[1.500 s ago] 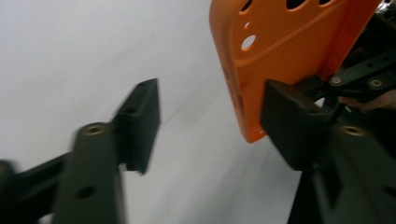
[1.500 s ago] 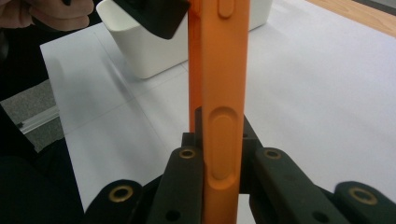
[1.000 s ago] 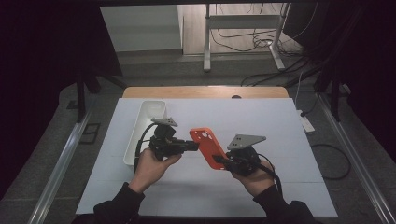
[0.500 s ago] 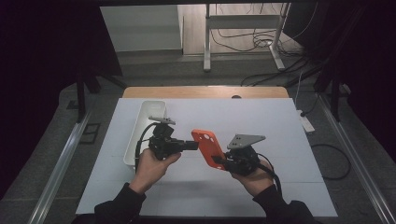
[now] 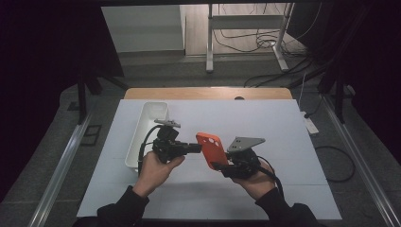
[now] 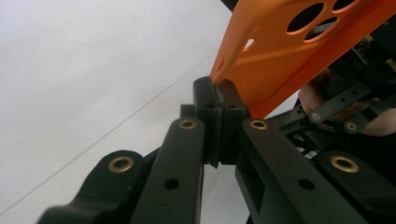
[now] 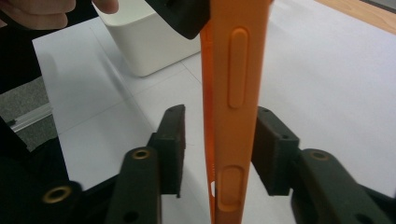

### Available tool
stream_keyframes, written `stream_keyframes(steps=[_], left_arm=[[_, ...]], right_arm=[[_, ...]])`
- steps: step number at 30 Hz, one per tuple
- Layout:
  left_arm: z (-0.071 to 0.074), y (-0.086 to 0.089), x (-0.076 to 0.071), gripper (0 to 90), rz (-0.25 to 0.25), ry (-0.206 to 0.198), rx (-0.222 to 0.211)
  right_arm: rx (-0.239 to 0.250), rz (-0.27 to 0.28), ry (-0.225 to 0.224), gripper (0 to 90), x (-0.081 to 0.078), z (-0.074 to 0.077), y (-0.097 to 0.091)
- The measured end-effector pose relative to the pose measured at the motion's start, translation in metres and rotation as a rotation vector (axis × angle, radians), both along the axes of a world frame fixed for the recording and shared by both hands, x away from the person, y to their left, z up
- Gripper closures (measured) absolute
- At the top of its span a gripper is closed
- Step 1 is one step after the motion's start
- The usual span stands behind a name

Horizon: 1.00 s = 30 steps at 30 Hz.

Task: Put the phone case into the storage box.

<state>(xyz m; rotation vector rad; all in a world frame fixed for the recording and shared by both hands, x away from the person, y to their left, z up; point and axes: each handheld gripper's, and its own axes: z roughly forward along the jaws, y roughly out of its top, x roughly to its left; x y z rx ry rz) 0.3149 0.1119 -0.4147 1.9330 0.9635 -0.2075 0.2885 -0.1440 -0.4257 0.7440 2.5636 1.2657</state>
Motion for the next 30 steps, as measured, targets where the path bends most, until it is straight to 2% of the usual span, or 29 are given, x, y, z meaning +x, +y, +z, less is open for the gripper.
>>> stream_keyframes(steps=[10, 16, 24, 30], left_arm=[[0.001, 0.004, 0.001, 89.3, 0.023, -0.023, 0.032], [0.003, 0.007, 0.0, 89.3, 0.032, -0.044, 0.05], [0.003, 0.012, 0.002, 89.2, 0.05, -0.066, 0.071], [0.003, 0.015, 0.002, 89.2, 0.067, -0.091, 0.104]], right_arm=[[-0.037, -0.031, 0.017, 36.5, 0.003, -0.003, -0.001], [-0.031, -0.049, 0.016, 27.6, 0.003, -0.005, -0.004], [-0.019, -0.059, 0.032, 21.8, 0.004, -0.007, -0.013], [-0.021, -0.073, 0.036, 18.7, 0.003, -0.008, -0.02]])
